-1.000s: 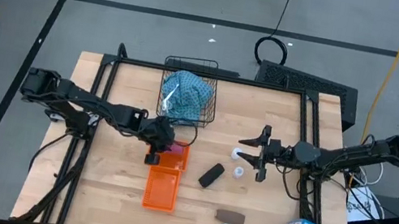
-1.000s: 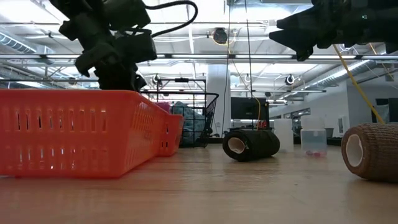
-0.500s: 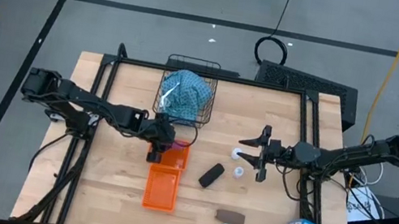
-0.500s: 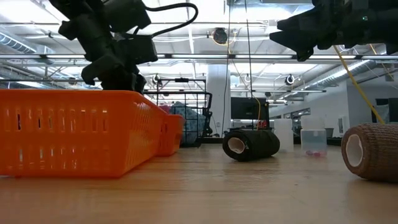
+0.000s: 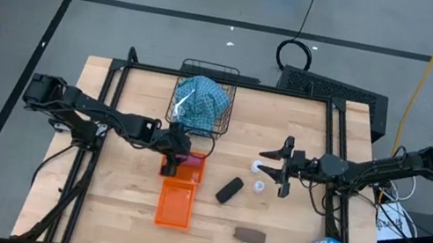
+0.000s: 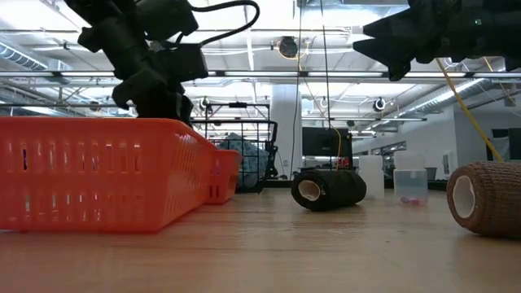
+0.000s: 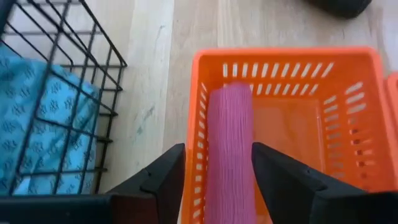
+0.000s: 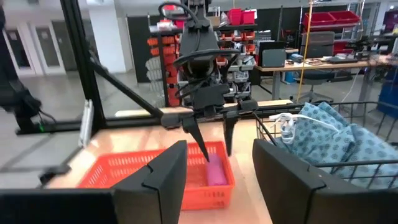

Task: Pick & Place Medicine items
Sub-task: Put the brown bandage into the top orange bin

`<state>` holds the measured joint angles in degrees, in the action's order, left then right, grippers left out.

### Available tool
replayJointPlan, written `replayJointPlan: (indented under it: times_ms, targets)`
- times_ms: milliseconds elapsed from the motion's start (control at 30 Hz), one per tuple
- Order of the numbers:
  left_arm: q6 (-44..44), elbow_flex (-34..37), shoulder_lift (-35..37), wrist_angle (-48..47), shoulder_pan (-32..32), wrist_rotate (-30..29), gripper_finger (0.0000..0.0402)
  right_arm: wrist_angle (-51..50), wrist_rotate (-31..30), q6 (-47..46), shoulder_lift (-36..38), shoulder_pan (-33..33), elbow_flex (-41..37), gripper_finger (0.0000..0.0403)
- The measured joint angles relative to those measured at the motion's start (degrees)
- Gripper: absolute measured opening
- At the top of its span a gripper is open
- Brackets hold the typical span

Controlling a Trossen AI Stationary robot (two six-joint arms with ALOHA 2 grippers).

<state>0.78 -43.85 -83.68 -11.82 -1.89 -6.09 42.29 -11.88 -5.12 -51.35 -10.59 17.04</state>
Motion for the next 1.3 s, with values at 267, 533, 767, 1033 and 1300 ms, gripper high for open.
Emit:
replayJointPlan:
  times_ms: [267,533,767,1033,1300]
  targets:
    - [-1.0,-8.1,4.0,-2.6,0.0,0.0,0.0186,3.3,3.9,-7.7,0.0,0.0,0.0,0.0171]
    - [-1.3,-11.7,6.9,0.9,0.0,0.0,0.0186,3.1,6.0,-11.9,-0.1,-2.2,0.3,0.0171]
    - [-2.0,-11.6,5.7,0.8,0.0,-0.5,0.0186,-13.3,-2.8,-5.6,-4.0,-17.3,12.1,0.0188]
    - [-3.2,-11.7,4.8,1.4,0.0,-1.1,0.0186,-50.5,-18.1,-10.6,-18.4,-31.8,33.4,0.0279]
    - [-5.8,-11.7,4.8,1.4,0.0,-3.5,0.0186,-62.7,-13.2,-29.3,-32.0,-36.9,36.2,0.0296]
